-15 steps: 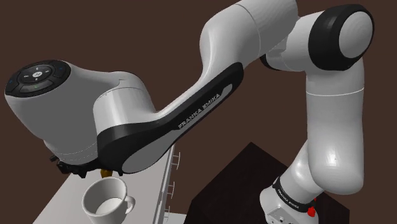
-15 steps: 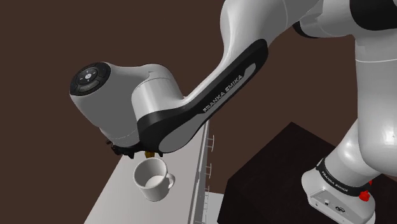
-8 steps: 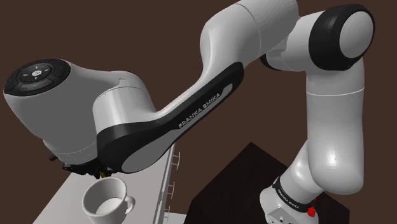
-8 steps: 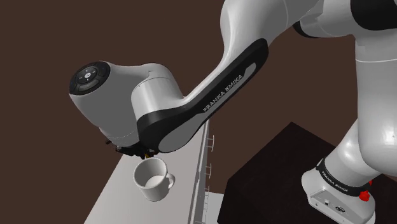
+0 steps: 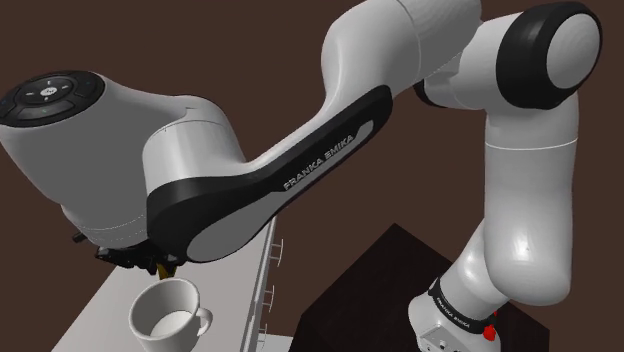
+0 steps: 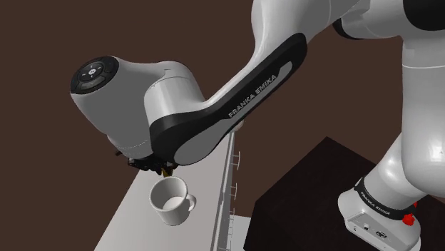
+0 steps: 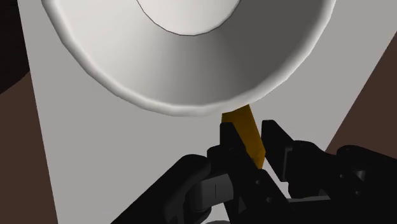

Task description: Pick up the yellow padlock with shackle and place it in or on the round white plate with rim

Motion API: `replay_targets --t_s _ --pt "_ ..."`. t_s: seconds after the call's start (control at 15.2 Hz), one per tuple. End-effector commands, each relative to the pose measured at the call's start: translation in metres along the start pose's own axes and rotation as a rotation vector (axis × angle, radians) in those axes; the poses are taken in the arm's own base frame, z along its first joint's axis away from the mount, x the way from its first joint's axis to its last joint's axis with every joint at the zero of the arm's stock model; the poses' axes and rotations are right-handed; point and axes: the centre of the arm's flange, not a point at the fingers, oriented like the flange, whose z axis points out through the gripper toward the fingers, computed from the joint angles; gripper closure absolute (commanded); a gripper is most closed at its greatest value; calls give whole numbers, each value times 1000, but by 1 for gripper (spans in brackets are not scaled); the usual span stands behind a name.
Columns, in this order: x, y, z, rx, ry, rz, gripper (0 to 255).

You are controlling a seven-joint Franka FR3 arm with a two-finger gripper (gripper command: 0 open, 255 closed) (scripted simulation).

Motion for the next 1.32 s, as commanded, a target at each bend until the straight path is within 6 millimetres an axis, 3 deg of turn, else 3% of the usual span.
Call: replay_targets --t_s 0.0,0.79,1.25 --pt "3 0 -11 0 0 0 255" --pt "15 1 -68 0 0 0 255" --pt "88 56 -52 0 0 0 255"
